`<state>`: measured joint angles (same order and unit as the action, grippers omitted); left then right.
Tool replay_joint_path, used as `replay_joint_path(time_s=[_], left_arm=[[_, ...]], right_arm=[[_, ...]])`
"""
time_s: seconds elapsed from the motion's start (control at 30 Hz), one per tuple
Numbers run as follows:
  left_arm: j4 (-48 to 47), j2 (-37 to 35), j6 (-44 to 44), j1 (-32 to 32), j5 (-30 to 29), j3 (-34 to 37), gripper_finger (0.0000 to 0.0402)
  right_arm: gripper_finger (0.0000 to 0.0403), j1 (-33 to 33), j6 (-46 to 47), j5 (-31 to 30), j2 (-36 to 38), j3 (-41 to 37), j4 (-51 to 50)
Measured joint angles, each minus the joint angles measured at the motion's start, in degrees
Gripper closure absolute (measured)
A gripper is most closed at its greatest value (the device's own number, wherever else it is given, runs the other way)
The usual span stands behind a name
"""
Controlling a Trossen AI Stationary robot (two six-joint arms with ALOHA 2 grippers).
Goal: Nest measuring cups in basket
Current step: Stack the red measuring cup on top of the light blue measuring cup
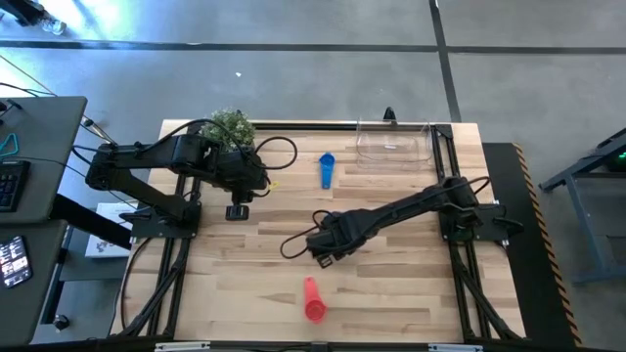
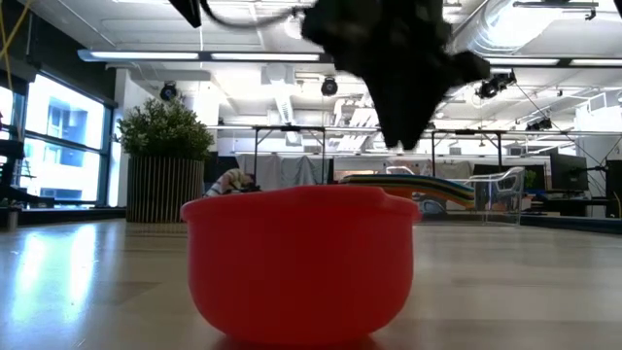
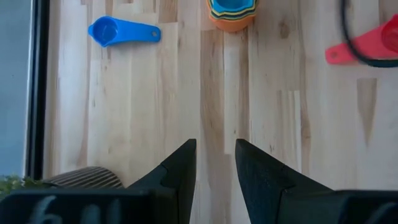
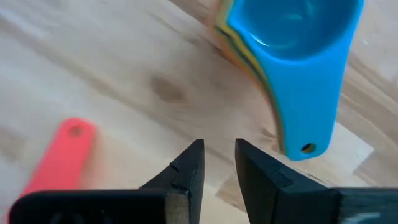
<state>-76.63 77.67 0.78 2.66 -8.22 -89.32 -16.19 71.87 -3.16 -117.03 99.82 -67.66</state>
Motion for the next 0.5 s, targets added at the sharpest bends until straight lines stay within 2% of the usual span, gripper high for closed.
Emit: replay_joint_path(time_s=[0.33,0.5], left_arm=[[-3.5,0.0,-6.5,3.2,1.7,0.1,0.0298],[-3.0,-1.9,-9.0,6.3,1.7,3.8,0.0298]], right_arm=[[0.0322,-0.6,-4.6,-5.7,0.0,16.3,-8.1],[0.0322,-1.6,-6.4,-8.0,0.0,23.6,-14.9]])
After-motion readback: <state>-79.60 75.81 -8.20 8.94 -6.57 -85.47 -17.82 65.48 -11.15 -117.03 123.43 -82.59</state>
